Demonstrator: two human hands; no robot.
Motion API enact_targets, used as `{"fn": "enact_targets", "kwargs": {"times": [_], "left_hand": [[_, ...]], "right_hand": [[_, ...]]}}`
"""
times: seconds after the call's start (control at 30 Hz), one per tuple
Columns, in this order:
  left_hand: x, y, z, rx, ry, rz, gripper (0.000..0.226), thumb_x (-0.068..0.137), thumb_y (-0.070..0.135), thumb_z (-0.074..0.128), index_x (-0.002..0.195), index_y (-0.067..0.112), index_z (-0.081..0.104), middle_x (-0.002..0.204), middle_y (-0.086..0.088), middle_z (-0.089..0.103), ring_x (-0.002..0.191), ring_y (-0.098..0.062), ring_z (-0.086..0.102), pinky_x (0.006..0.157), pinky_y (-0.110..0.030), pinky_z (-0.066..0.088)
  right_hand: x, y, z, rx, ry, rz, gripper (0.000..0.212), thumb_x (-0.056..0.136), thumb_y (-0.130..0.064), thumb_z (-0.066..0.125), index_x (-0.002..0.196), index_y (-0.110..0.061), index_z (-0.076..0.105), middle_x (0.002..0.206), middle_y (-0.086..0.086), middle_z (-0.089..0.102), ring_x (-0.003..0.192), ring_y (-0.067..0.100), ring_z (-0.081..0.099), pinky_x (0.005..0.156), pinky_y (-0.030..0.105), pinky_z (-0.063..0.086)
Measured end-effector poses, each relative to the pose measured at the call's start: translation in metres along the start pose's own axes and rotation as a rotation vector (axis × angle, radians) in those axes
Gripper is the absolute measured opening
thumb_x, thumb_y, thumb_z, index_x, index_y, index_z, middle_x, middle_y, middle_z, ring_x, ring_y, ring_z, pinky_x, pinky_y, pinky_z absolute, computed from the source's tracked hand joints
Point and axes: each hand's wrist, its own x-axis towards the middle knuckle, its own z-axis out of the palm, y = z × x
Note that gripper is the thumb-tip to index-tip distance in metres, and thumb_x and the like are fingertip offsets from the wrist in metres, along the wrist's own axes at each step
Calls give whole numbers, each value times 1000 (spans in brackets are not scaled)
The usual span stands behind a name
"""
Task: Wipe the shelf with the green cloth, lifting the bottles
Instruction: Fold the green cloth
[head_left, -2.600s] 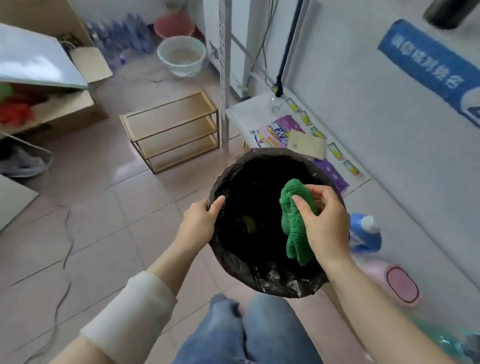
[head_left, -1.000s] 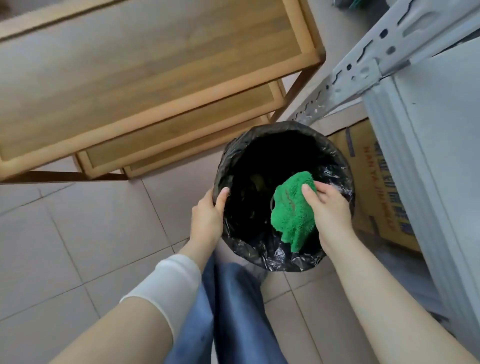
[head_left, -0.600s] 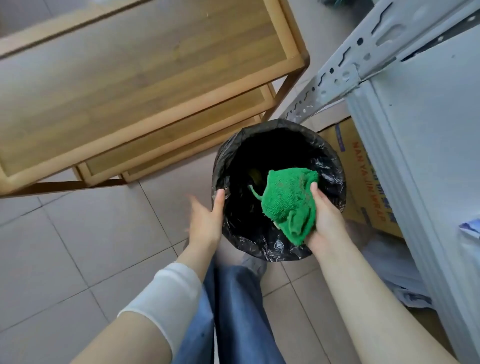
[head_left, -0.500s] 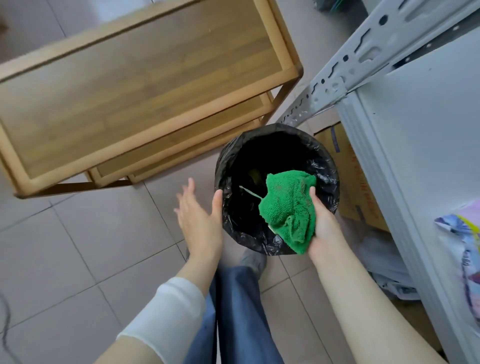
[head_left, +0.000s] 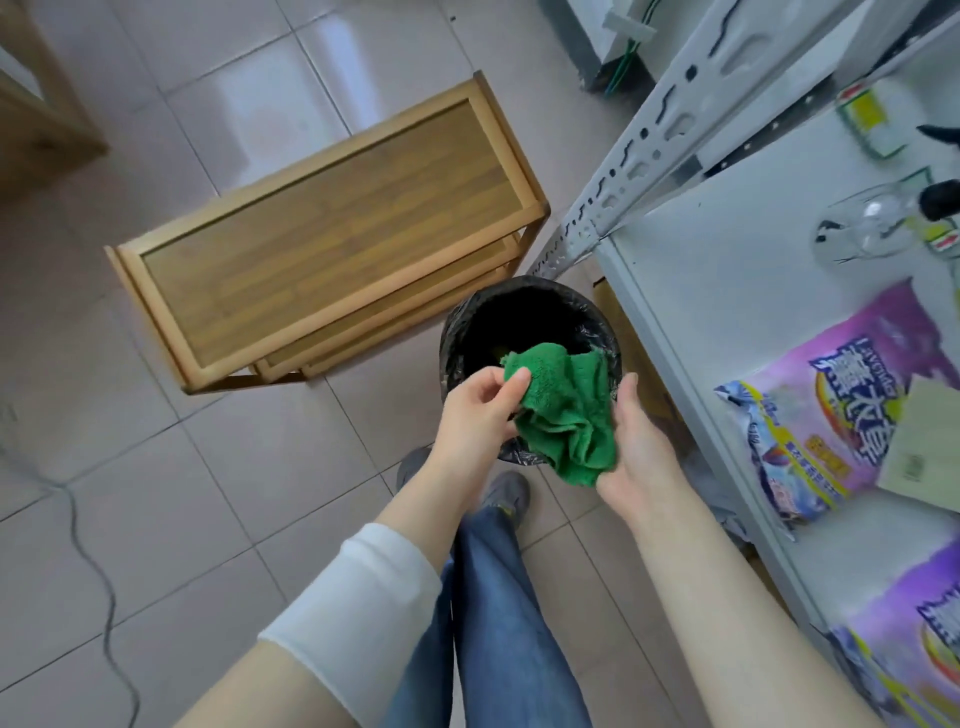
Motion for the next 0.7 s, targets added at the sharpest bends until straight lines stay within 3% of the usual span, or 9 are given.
{"fn": "enact_targets", "kwargs": {"times": [0.07, 0.17, 0.23, 0.3, 0.4, 0.53, 0.6, 0.7], "left_hand": [[-12, 9, 8, 6, 13, 2, 24, 91, 19, 53, 67, 15, 54, 73, -1, 64, 76, -17, 62, 79, -36, 53], [-32, 20, 16, 3, 34, 23, 20, 91, 17, 53, 72, 12, 56, 77, -4, 66, 77, -18, 64, 80, -37, 54], [-46, 27, 22, 28, 32, 46, 20, 91, 16, 53, 72, 10, 57, 78, -6, 66, 77, -20, 63, 80, -38, 53], [-61, 33, 26, 72, 22, 73, 20, 90, 18, 54, 72, 10, 58, 81, -11, 65, 81, -24, 62, 80, -42, 53], [-82, 46, 29, 120, 7, 102, 21, 89, 23, 57, 72, 11, 61, 84, -15, 64, 80, -26, 61, 75, -39, 53], [-107, 75, 21, 211, 5, 179, 15, 84, 23, 63, 69, 19, 63, 74, 0, 65, 67, -11, 58, 65, -23, 47], [-117, 92, 10, 236, 20, 221, 14, 83, 16, 64, 70, 20, 61, 71, 3, 63, 64, -6, 56, 62, -19, 46], [-131, 118, -9, 260, 42, 232, 13, 85, 13, 62, 86, 23, 54, 85, -2, 65, 75, -14, 62, 56, -18, 48]], "right_hand": [[-23, 0, 0, -148, 53, -99, 37, 92, -42, 42, 113, -14, 56, 112, 9, 65, 92, 15, 68, 73, 33, 55], [-56, 7, -8, -604, 155, -420, 54, 82, -28, 64, 131, -22, 43, 135, -1, 48, 122, 9, 46, 104, 33, 39], [-72, 9, -12, -909, 145, -693, 48, 73, -22, 74, 117, -22, 56, 123, -6, 52, 117, 7, 46, 104, 27, 35], [-84, 8, -13, -1069, 167, -841, 36, 67, -20, 78, 101, -18, 66, 107, -6, 59, 107, 12, 54, 97, 23, 37], [-106, 2, -6, -1056, 212, -907, 17, 71, -16, 74, 87, -12, 70, 89, -6, 62, 89, 12, 59, 79, 10, 39], [-137, -11, 0, -820, 202, -755, 4, 85, -15, 61, 86, -14, 64, 77, -9, 62, 69, -6, 58, 64, 1, 39], [-151, -17, 0, -749, 300, -743, 5, 89, -19, 55, 87, -16, 58, 74, -9, 60, 69, -1, 56, 63, 7, 41], [-171, -26, 0, -711, 470, -759, 13, 91, -21, 51, 95, -10, 58, 81, 3, 58, 77, 17, 53, 68, 23, 37]]}}
